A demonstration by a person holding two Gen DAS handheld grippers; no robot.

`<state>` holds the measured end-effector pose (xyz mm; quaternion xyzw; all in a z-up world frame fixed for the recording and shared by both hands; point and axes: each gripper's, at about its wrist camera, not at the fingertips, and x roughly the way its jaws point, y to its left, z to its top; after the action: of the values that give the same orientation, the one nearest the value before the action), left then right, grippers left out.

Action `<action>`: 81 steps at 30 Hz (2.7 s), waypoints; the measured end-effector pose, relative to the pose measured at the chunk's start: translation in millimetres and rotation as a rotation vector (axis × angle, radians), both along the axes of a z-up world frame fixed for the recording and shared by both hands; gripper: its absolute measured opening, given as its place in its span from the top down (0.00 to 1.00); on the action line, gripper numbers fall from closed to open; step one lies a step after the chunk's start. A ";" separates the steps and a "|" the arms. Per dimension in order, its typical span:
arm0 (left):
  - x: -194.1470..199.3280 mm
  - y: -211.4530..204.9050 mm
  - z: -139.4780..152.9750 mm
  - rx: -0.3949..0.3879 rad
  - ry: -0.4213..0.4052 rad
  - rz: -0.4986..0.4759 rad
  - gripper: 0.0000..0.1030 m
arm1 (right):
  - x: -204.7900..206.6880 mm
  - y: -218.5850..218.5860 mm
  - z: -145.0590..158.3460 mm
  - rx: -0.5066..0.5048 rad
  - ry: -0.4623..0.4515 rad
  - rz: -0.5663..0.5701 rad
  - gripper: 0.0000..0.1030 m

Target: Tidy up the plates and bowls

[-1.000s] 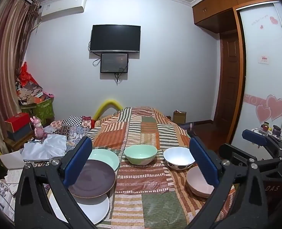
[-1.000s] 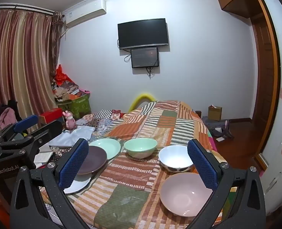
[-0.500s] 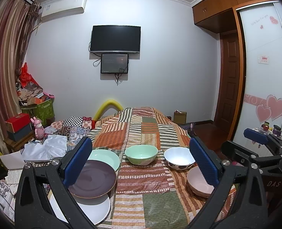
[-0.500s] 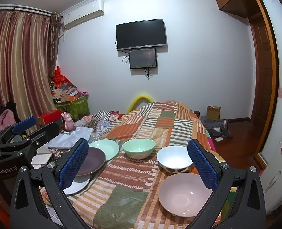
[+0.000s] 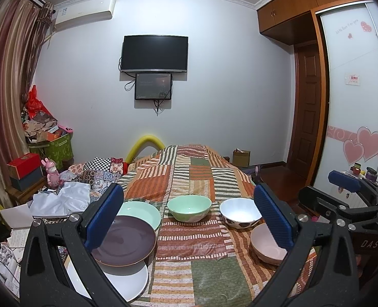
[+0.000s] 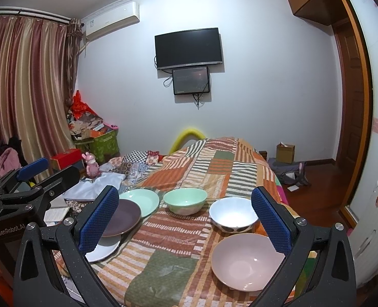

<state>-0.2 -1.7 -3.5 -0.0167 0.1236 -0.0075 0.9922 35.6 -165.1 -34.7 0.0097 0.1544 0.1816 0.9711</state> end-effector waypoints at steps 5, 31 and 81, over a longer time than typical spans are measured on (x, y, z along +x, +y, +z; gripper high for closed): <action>-0.4 -1.1 0.2 0.000 0.001 -0.001 0.00 | 0.3 0.2 1.4 0.001 0.000 0.004 0.00; 0.2 1.2 1.3 -0.006 0.002 -0.003 0.00 | 1.7 2.3 -2.0 0.002 0.008 0.005 0.00; 152.3 223.8 -149.2 -0.128 0.474 0.195 0.22 | 143.3 152.0 -121.4 -0.139 0.450 0.223 0.20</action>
<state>152.1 222.2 -152.7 -0.0924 0.3495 0.0847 0.9285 178.9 -13.1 -156.1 -0.0339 0.3786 0.2697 0.8848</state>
